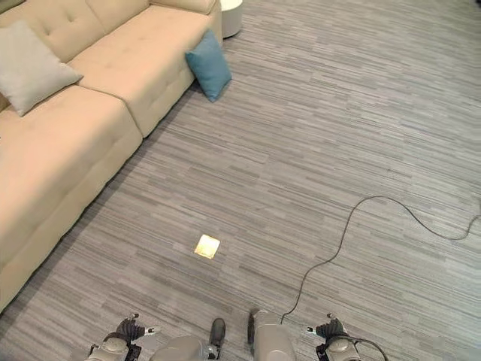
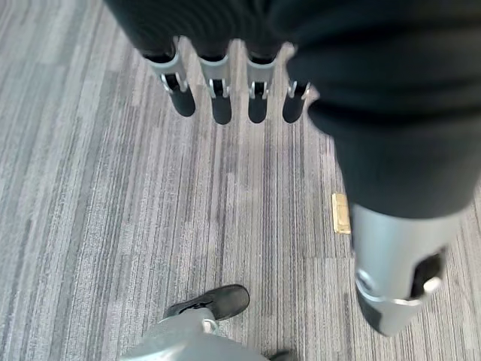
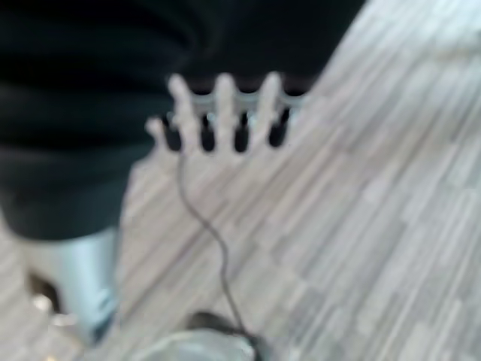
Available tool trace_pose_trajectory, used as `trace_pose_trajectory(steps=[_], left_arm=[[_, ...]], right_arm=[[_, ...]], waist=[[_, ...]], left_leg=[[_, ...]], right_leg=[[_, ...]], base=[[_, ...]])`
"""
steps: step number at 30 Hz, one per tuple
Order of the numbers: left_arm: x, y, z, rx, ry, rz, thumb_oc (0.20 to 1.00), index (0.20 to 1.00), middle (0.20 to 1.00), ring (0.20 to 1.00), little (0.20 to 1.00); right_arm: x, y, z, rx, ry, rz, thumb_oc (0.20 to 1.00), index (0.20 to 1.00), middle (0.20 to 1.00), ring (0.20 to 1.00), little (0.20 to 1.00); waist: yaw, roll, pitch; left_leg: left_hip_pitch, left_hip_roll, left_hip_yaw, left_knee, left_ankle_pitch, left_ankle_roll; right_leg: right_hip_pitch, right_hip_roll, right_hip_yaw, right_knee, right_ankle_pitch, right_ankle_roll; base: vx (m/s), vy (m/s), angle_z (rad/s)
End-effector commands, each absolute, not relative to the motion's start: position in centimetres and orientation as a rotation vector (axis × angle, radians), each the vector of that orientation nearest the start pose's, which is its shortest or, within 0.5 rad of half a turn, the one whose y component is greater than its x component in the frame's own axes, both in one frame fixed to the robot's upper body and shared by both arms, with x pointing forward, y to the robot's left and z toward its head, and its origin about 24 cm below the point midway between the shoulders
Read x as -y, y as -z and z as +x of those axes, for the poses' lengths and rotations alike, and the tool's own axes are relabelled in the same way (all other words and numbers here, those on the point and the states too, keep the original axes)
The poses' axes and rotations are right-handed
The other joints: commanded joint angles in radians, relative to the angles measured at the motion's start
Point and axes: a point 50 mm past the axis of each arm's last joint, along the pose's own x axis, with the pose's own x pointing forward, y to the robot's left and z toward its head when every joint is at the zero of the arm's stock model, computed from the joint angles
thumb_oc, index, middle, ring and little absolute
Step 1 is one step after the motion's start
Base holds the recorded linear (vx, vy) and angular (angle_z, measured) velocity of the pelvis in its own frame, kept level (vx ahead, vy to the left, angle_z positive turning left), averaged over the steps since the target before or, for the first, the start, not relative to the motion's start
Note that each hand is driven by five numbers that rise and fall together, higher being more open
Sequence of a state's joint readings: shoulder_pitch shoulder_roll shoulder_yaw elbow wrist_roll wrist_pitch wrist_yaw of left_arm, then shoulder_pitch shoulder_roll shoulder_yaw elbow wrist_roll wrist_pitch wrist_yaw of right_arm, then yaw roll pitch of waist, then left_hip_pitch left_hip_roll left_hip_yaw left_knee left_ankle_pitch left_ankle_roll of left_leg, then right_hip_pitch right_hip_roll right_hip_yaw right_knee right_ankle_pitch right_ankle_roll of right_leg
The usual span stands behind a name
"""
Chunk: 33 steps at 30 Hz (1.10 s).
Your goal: Pick up all the scattered cushions and arrange them neatly on the sofa.
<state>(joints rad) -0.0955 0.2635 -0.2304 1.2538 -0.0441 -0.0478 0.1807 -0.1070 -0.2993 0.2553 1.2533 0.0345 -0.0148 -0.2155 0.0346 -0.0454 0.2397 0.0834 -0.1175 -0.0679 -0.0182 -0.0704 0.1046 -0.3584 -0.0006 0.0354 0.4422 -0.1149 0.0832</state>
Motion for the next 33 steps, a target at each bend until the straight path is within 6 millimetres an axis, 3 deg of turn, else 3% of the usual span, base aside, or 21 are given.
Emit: trace_pose_trajectory(steps=[1,4,5,6,8,9,12,14,15,16,17,18,19,21,22,24,25,26,28,31,33], left_arm=[[-24.4,15.2,11.7,-1.117,-0.112,0.490,1.000,1.000,1.000,1.000,1.000],[-24.1,15.3,11.6,-1.116,-0.093,0.501,1.000,1.000,1.000,1.000,1.000],[-23.8,15.4,11.5,-1.116,-0.087,0.490,1.000,1.000,1.000,1.000,1.000],[-23.8,15.4,11.5,-1.116,-0.086,0.489,1.000,1.000,1.000,1.000,1.000],[-23.6,15.3,12.0,-1.103,-0.069,0.497,1.000,1.000,1.000,1.000,1.000],[-23.5,15.0,12.8,-1.078,-0.063,0.505,1.000,1.000,1.000,1.000,1.000],[-23.7,14.9,13.0,-1.077,-0.073,0.516,1.000,1.000,1.000,1.000,1.000],[-23.5,14.8,13.4,-1.068,-0.068,0.516,1.000,1.000,1.000,1.000,1.000],[-23.1,14.9,13.5,-1.063,-0.049,0.519,1.000,1.000,1.000,1.000,1.000],[-23.1,14.9,13.5,-1.063,-0.049,0.519,1.000,1.000,1.000,1.000,1.000],[-22.9,14.9,13.6,-1.060,-0.042,0.518,1.000,1.000,1.000,1.000,1.000],[-22.8,14.9,13.5,-1.061,-0.034,0.518,1.000,1.000,1.000,1.000,1.000],[-22.8,15.0,13.4,-1.061,-0.033,0.517,1.000,1.000,1.000,1.000,1.000],[-23.1,15.3,12.4,-1.095,-0.047,0.506,1.000,1.000,1.000,1.000,1.000],[-23.6,15.6,11.0,-1.143,-0.063,0.509,1.000,1.000,1.000,1.000,1.000],[-23.7,15.7,10.7,-1.154,-0.070,0.507,1.000,1.000,1.000,1.000,1.000],[-24.0,15.6,10.7,-1.154,-0.077,0.513,1.000,1.000,1.000,1.000,1.000],[-24.0,15.6,10.7,-1.154,-0.077,0.513,1.000,1.000,1.000,1.000,1.000],[-24.2,15.4,11.2,-1.141,-0.085,0.520,1.000,1.000,1.000,1.000,1.000],[-24.5,15.1,11.8,-1.119,-0.102,0.515,1.000,1.000,1.000,1.000,1.000],[-24.5,15.0,12.1,-1.112,-0.099,0.521,1.000,1.000,1.000,1.000,1.000]], right_arm=[[27.2,14.0,12.6,-1.110,0.178,-0.596,1.000,1.000,1.000,1.000,1.000],[27.3,14.3,11.8,-1.132,0.175,-0.597,1.000,1.000,1.000,1.000,1.000],[27.2,14.4,11.4,-1.137,0.183,-0.574,1.000,1.000,1.000,1.000,1.000],[27.2,14.4,11.4,-1.137,0.183,-0.574,1.000,1.000,1.000,1.000,1.000],[27.1,14.4,11.6,-1.126,0.198,-0.560,1.000,1.000,1.000,1.000,1.000],[27.1,14.2,12.3,-1.100,0.220,-0.536,1.000,1.000,1.000,1.000,1.000],[27.1,14.1,12.3,-1.100,0.233,-0.528,1.000,1.000,1.000,1.000,1.000],[27.2,14.1,12.4,-1.097,0.243,-0.521,1.000,1.000,1.000,1.000,1.000],[27.4,14.0,12.5,-1.090,0.250,-0.524,1.000,1.000,1.000,1.000,1.000],[27.5,14.0,12.4,-1.090,0.250,-0.524,1.000,1.000,1.000,1.000,1.000],[27.6,13.9,12.4,-1.086,0.258,-0.525,1.000,1.000,1.000,1.000,1.000],[27.8,13.8,12.5,-1.085,0.269,-0.524,1.000,1.000,1.000,1.000,1.000],[27.8,13.8,12.6,-1.080,0.274,-0.524,1.000,1.000,1.000,1.000,1.000],[27.5,13.9,12.5,-1.085,0.256,-0.525,1.000,1.000,1.000,1.000,1.000],[27.1,14.1,12.1,-1.096,0.238,-0.526,1.000,1.000,1.000,1.000,1.000],[26.9,14.2,12.1,-1.099,0.225,-0.525,1.000,1.000,1.000,1.000,1.000],[26.6,14.1,12.7,-1.077,0.208,-0.522,1.000,1.000,1.000,1.000,1.000],[26.6,14.1,12.7,-1.077,0.208,-0.522,1.000,1.000,1.000,1.000,1.000],[26.4,14.0,13.2,-1.059,0.204,-0.513,1.000,1.000,1.000,1.000,1.000],[25.8,13.9,13.9,-1.035,0.201,-0.495,1.000,1.000,1.000,1.000,1.000],[25.8,13.9,13.8,-1.043,0.202,-0.495,1.000,1.000,1.000,1.000,1.000]], waist=[[-0.009,-0.010,-0.054],[-0.018,-0.009,-0.074],[-0.020,-0.001,-0.091],[-0.021,0.000,-0.091],[-0.024,-0.006,-0.072],[-0.020,-0.027,-0.048],[-0.014,-0.043,-0.034],[-0.004,-0.048,-0.030],[-0.002,-0.042,-0.036],[-0.001,-0.043,-0.034],[0.002,-0.034,-0.038],[0.017,-0.014,-0.043],[0.027,-0.004,-0.046],[0.066,-0.004,-0.065],[0.072,-0.016,-0.089],[0.081,-0.021,-0.094],[0.081,-0.032,-0.080],[0.082,-0.031,-0.083],[0.068,-0.022,-0.065],[0.047,-0.001,-0.054],[0.020,-0.009,-0.062]], left_leg=[[0.058,0.013,-0.227,0.069,-0.101,-0.030],[0.069,0.029,-0.241,0.096,-0.098,-0.045],[0.064,0.058,-0.232,0.160,-0.058,-0.082],[0.063,0.058,-0.233,0.162,-0.060,-0.083],[-0.040,0.081,-0.185,0.374,0.027,-0.124],[-0.150,0.078,-0.152,0.556,0.081,-0.109],[-0.236,0.073,-0.114,0.643,0.071,-0.093],[-0.281,0.056,-0.084,0.568,0.027,-0.080],[-0.303,0.040,-0.053,0.418,-0.002,-0.080],[-0.298,0.039,-0.052,0.415,-0.002,-0.079],[-0.313,0.024,-0.039,0.332,0.017,-0.082],[-0.336,0.001,-0.029,0.202,0.091,-0.091],[-0.367,-0.012,-0.023,0.176,0.133,-0.093],[-0.377,-0.033,-0.060,0.154,0.145,-0.092],[-0.346,-0.035,-0.076,0.156,0.133,-0.071],[-0.330,-0.032,-0.066,0.159,0.117,-0.061],[-0.294,-0.028,-0.047,0.175,0.087,-0.041],[-0.297,-0.026,-0.047,0.173,0.089,-0.042],[-0.257,-0.014,-0.053,0.188,0.056,-0.024],[-0.181,0.012,-0.077,0.166,0.019,-0.011],[-0.108,-0.001,-0.113,0.130,-0.011,-0.014]], right_leg=[[0.086,0.014,-0.046,-0.323,0.180,0.024],[0.116,0.036,-0.007,-0.328,0.185,0.002],[0.150,0.043,-0.009,-0.336,0.177,-0.016],[0.151,0.043,-0.011,-0.337,0.177,-0.016],[0.211,0.034,-0.006,-0.361,0.165,-0.035],[0.249,0.032,0.006,-0.373,0.150,-0.067],[0.275,0.029,0.015,-0.375,0.134,-0.084],[0.305,0.028,0.021,-0.382,0.114,-0.085],[0.327,0.027,0.018,-0.395,0.094,-0.075],[0.331,0.026,0.019,-0.395,0.093,-0.075],[0.342,0.033,0.016,-0.402,0.084,-0.072],[0.381,0.061,0.028,-0.420,0.068,-0.071],[0.404,0.076,0.038,-0.426,0.060,-0.073],[0.452,0.092,0.098,-0.416,0.023,-0.073],[0.454,0.071,0.100,-0.353,-0.001,-0.057],[0.437,0.051,0.085,-0.288,-0.002,-0.035],[0.386,0.020,0.067,-0.137,0.078,0.013],[0.383,0.022,0.068,-0.139,0.081,0.013],[0.305,0.009,0.045,0.028,0.144,0.043],[0.196,-0.015,-0.028,0.075,0.127,0.018],[0.163,0.016,-0.021,-0.103,0.094,0.004]], base=[[0.21,-0.085,0.11],[0.29,-0.145,0.45],[0.34,-0.172,0.62],[0.30,-0.165,0.63],[0.15,-0.175,0.53],[0.11,-0.193,0.32],[0.16,-0.161,0.08],[0.26,-0.041,-0.05],[0.27,-0.010,0.11],[0.28,0.016,0.19],[0.29,0.040,0.06],[0.40,0.057,-0.05],[0.42,0.069,-0.10],[0.52,0.164,-0.59],[0.49,0.177,-1.32],[0.31,0.134,-0.89],[0.23,0.116,-0.38],[0.20,0.091,-0.51],[0.11,0.053,-0.32],[0.30,0.069,0.16],[0.36,-0.047,0.06]])
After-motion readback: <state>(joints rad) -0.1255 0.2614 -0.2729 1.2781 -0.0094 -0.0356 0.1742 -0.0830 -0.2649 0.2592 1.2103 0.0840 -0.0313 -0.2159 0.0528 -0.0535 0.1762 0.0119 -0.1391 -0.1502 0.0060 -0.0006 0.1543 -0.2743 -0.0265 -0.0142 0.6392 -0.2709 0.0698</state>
